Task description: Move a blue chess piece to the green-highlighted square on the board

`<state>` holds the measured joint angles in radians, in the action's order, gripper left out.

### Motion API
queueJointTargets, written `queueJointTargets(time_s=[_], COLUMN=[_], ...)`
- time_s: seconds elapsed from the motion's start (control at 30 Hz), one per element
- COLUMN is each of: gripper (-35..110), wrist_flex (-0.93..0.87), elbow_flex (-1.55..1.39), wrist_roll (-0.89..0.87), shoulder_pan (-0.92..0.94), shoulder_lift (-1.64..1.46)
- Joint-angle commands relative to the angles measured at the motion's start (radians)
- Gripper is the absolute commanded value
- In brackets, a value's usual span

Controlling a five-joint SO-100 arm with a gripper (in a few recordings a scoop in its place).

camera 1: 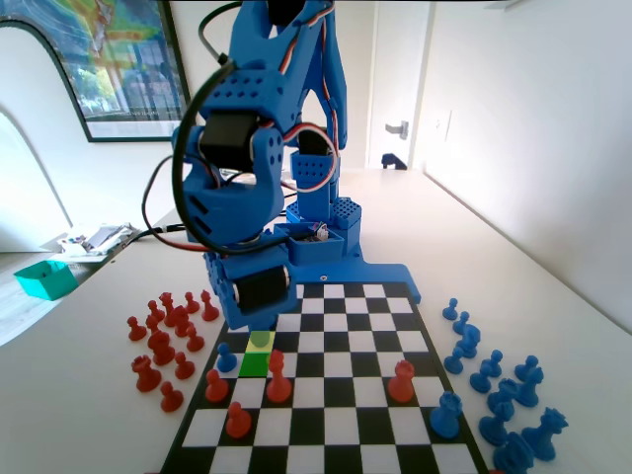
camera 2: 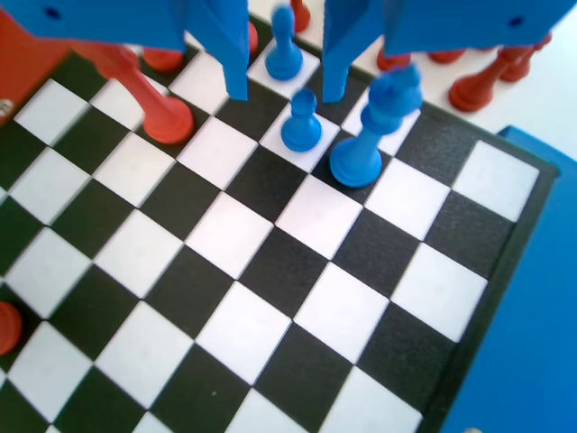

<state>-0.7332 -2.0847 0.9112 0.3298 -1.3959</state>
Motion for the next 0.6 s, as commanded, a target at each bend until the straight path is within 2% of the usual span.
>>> queueJointTargets(time_s=[0.0, 0.57], gripper=[14, 10], wrist_flex=[0.011, 0.089], elbow_flex=[-0.011, -0.083], wrist_roll=[-0.002, 0.035], shoulder_pan=[-0.005, 0.002], shoulder_lift=[-0.021, -0.006])
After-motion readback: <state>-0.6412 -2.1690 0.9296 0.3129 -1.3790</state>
